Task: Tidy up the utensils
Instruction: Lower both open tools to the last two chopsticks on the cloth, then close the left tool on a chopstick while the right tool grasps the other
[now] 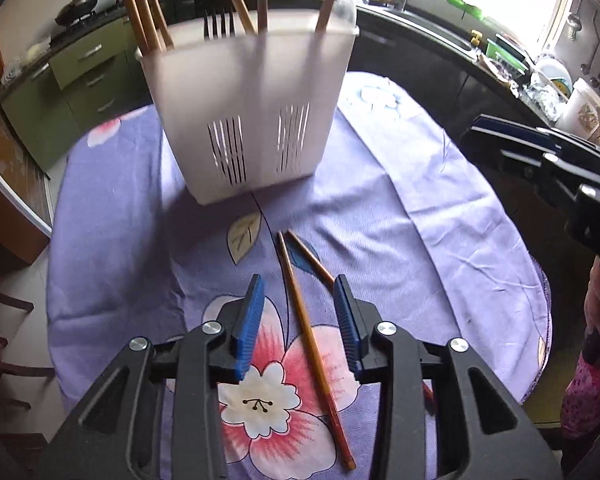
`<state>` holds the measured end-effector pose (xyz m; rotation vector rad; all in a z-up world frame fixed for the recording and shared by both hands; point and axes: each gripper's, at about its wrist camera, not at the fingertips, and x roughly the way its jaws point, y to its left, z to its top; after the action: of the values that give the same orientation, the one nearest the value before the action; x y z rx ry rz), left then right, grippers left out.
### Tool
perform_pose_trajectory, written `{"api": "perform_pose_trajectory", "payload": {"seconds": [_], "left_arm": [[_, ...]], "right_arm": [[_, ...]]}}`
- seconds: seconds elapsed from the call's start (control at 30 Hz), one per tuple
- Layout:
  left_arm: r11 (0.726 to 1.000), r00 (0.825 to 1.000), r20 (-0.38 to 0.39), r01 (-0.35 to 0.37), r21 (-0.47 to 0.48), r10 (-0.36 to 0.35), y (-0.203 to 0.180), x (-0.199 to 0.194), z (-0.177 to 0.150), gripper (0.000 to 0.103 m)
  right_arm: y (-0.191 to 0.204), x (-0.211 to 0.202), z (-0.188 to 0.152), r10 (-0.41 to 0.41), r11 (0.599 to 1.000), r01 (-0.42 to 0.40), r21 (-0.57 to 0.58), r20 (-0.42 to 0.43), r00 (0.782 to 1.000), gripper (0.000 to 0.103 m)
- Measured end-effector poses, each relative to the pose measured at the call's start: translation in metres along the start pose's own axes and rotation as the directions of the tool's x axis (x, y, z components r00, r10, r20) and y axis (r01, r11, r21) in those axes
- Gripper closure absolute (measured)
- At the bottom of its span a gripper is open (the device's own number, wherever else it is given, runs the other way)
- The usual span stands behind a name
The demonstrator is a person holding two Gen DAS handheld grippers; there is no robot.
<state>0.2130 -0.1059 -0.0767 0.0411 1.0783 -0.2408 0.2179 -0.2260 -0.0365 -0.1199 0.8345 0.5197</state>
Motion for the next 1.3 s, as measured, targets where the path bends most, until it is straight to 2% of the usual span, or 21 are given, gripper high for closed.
{"api": "perform_pose_trajectory", "payload": {"seconds": [0.1,0.2,0.4,0.5,0.53,0.57,0.67,1.0,1.3], "left_arm": [[1.0,0.999,-0.047,-0.001,-0.006,0.001,-0.001,0.025,-0.009,0.077],[1.0,0.997,-0.076,-0.017,-0.009,0.016,-0.004,0.042,-0.014,0.078],[0.999,0.993,-0.11,-0.036,-0.033,0.032,-0.003,0.063,-0.016,0.078],[0.998,0.993,-0.099,-0.058,-0.023,0.056,-0.004,0.064,-0.013,0.078],[0.997,0.993,-0.098,-0.071,-0.016,0.069,-0.005,0.064,-0.012,0.084],[0.997,0.992,-0.096,-0.08,-0.008,0.079,-0.006,0.065,-0.011,0.095],[0.998,0.993,-0.104,-0.061,-0.021,0.059,-0.002,0.065,-0.008,0.097],[0.995,0.998,-0.006,-0.061,-0.084,0.061,0.037,0.011,-0.014,0.097],[0.993,0.997,0.03,-0.064,-0.102,0.068,0.061,-0.017,-0.024,0.097]], "right_arm": [[-0.006,0.028,-0.022,0.007,1.0,-0.006,0.011,-0.074,0.997,0.077],[-0.015,0.039,-0.035,0.013,0.999,-0.009,0.036,-0.102,0.995,0.077],[-0.039,0.041,-0.041,0.013,0.998,-0.006,0.07,-0.109,0.994,0.076],[-0.044,0.04,-0.038,0.012,0.997,-0.003,0.08,-0.111,0.994,0.076],[-0.045,0.04,-0.037,0.012,0.997,-0.003,0.081,-0.113,0.993,0.076],[-0.045,0.041,-0.038,0.013,0.997,-0.004,0.081,-0.116,0.993,0.076],[-0.042,0.05,-0.035,0.021,0.997,-0.011,0.076,-0.132,0.991,0.076],[0.025,0.101,-0.031,0.102,0.994,-0.109,-0.015,-0.231,0.968,0.076],[0.05,0.136,-0.016,0.022,0.997,-0.043,-0.065,-0.288,0.957,0.076]]}}
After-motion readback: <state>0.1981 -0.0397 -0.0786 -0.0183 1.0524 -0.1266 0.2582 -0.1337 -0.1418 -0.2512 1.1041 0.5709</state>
